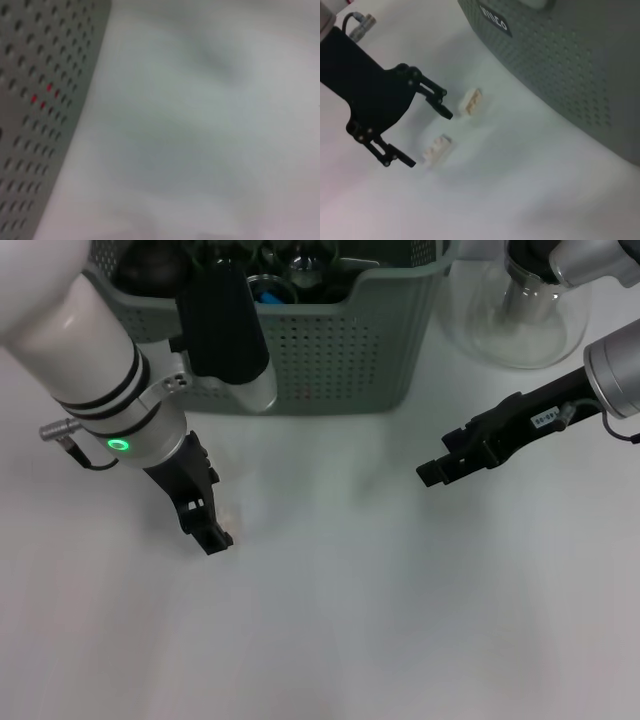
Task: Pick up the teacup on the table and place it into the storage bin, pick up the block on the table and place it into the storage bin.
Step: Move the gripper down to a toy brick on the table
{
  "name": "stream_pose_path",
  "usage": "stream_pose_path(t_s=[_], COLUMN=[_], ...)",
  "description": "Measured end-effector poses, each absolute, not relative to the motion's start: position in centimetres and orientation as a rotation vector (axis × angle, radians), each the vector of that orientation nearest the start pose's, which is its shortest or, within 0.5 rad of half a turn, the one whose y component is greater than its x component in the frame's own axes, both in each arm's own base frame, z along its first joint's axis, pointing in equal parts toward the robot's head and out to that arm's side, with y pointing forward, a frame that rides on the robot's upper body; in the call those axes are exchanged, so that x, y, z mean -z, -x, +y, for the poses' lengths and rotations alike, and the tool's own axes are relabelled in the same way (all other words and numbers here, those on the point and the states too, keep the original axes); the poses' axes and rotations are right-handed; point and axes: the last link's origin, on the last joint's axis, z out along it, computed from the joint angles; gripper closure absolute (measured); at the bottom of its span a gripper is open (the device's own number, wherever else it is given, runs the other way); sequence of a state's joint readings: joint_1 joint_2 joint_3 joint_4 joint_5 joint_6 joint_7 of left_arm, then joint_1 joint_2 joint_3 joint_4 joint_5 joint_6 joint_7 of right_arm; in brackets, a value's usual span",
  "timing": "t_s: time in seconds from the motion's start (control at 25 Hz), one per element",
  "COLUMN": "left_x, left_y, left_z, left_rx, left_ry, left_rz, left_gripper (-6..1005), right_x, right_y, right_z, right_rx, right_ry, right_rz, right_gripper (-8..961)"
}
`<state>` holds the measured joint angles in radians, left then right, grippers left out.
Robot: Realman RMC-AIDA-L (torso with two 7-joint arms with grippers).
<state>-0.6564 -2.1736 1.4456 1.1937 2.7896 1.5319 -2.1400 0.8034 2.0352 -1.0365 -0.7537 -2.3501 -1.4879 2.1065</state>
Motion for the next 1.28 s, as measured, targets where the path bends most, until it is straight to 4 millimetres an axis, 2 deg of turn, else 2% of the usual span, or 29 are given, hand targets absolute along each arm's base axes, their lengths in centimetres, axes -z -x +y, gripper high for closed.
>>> stream_pose_path(t_s=[0.44, 1.28], left_x=[5.8, 6.2], left_y=[19.0, 19.3], left_z=[34.2, 34.1], left_rx=[-0.892, -0.902], left_ry=[2.82, 2.821], left_rz=[-0.327, -0.339], left_gripper=[152, 156], right_x=[1.9, 2.0], right_y=[-20.4, -20.3], right_z=[38.0, 38.1], right_rx=[0.112, 0.122], right_ry=[2.882, 2.884], right_rz=[1.009, 1.004], right_gripper=[176, 175])
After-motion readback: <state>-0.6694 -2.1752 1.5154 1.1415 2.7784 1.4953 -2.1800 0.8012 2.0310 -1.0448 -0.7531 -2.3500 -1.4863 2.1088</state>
